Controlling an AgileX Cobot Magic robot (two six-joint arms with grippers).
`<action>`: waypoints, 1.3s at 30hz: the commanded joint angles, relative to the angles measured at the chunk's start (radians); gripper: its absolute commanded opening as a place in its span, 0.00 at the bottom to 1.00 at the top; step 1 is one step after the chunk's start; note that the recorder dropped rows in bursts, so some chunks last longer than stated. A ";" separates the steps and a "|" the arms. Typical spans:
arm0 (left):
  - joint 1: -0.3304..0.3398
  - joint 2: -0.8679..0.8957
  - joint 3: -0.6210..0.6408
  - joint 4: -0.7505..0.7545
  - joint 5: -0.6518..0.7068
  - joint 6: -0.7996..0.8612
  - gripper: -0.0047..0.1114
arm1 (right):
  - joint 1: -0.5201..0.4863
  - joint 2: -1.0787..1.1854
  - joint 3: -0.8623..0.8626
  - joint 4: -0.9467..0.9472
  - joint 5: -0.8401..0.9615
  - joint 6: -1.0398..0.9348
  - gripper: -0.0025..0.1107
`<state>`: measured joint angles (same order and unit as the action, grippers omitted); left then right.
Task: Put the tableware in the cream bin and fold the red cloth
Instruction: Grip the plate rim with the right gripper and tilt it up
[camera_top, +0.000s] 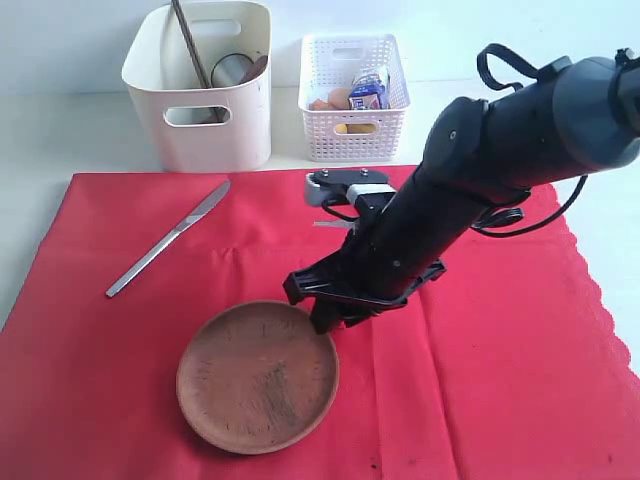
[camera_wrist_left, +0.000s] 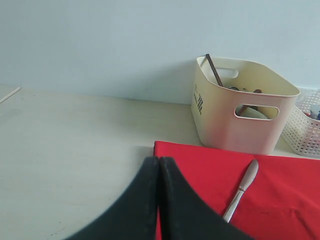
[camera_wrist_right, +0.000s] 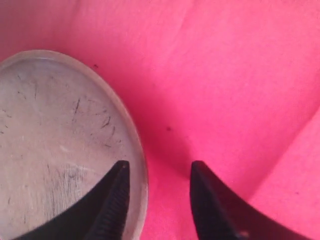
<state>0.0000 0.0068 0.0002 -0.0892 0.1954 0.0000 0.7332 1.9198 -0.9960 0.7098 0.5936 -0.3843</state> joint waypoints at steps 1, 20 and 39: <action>0.001 -0.007 0.000 -0.008 0.001 0.000 0.06 | 0.000 0.002 -0.008 -0.005 -0.008 -0.036 0.46; 0.001 -0.007 0.000 -0.008 0.001 0.000 0.06 | 0.081 0.046 -0.008 -0.014 -0.047 -0.094 0.45; 0.001 -0.007 0.000 -0.008 0.001 0.000 0.06 | 0.081 -0.050 -0.008 -0.010 -0.039 -0.085 0.02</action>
<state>0.0000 0.0068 0.0002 -0.0892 0.1954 0.0000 0.8129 1.9019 -1.0064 0.7163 0.5563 -0.4676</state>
